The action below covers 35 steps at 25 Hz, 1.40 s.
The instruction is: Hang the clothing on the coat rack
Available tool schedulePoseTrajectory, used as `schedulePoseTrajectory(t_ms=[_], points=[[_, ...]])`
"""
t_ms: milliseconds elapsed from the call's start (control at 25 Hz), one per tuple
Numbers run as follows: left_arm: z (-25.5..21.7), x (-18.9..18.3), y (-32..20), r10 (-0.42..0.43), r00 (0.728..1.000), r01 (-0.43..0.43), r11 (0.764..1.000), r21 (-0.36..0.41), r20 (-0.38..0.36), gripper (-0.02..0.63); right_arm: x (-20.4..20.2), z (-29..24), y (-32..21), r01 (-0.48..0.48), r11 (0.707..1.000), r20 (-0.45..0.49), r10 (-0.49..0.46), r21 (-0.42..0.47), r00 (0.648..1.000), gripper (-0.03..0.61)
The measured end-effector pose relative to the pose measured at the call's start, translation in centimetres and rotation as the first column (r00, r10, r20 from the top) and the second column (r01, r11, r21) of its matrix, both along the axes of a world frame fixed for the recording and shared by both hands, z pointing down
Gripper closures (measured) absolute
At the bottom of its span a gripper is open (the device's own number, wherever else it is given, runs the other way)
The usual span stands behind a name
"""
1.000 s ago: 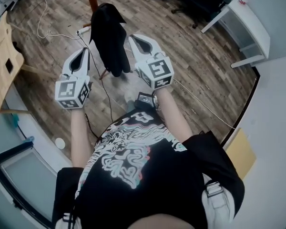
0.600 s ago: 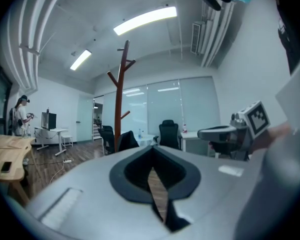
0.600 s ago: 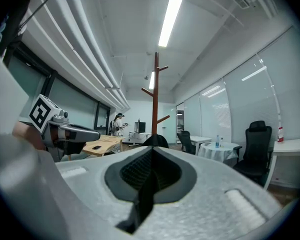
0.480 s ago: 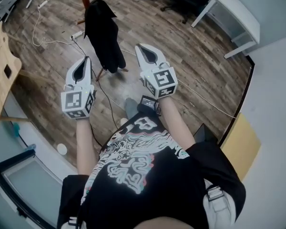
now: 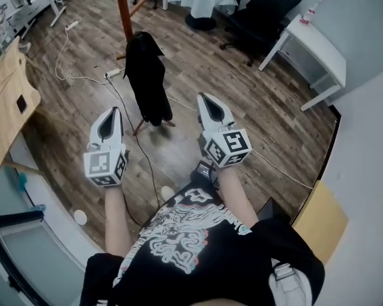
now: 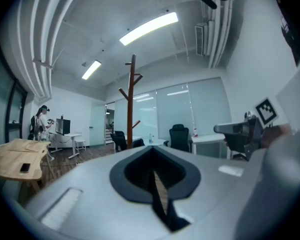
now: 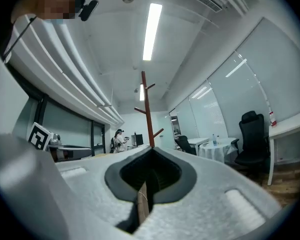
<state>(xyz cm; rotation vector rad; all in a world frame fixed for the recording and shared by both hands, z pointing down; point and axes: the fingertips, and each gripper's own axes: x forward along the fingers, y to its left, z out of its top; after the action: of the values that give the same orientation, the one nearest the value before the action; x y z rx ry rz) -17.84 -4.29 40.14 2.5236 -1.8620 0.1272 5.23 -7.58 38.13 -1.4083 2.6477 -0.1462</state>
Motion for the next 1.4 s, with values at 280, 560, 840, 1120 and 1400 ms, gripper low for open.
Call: schedulePoseTrajectory(t_ms=[280, 560, 840, 1120, 1400], points=[[-0.4, 2.5, 0.2, -0.014, 1.0, 0.014, 0.999, -0.031, -0.016, 0.624, -1.4, 0.1, 0.2, 0.112, 0.994, -0.021, -0.112, -0.007, 0.994, 0.578], [-0.6, 2.7, 0.4, -0.08, 0.992, 0.076, 0.996, -0.042, -0.097, 0.624, -2.7, -0.7, 0.1, 0.171, 0.985, -0.091, -0.17, 0.007, 0.981, 0.578], [1.2, 3.6, 0.3, -0.113, 0.993, 0.112, 0.99, -0.09, -0.015, 0.624, -3.7, 0.5, 0.5, 0.181, 0.983, -0.21, -0.174, 0.011, 0.962, 0.58], [1.4, 4.9, 0.7, -0.092, 0.995, 0.087, 0.992, -0.088, -0.049, 0.624, -3.2, 1.3, 0.4, 0.193, 0.981, -0.184, -0.19, -0.004, 0.964, 0.58], [1.7, 5.5, 0.8, -0.098, 0.994, 0.094, 0.991, -0.098, -0.046, 0.624, -2.7, 1.4, 0.5, 0.201, 0.98, -0.172, -0.2, -0.01, 0.965, 0.58]])
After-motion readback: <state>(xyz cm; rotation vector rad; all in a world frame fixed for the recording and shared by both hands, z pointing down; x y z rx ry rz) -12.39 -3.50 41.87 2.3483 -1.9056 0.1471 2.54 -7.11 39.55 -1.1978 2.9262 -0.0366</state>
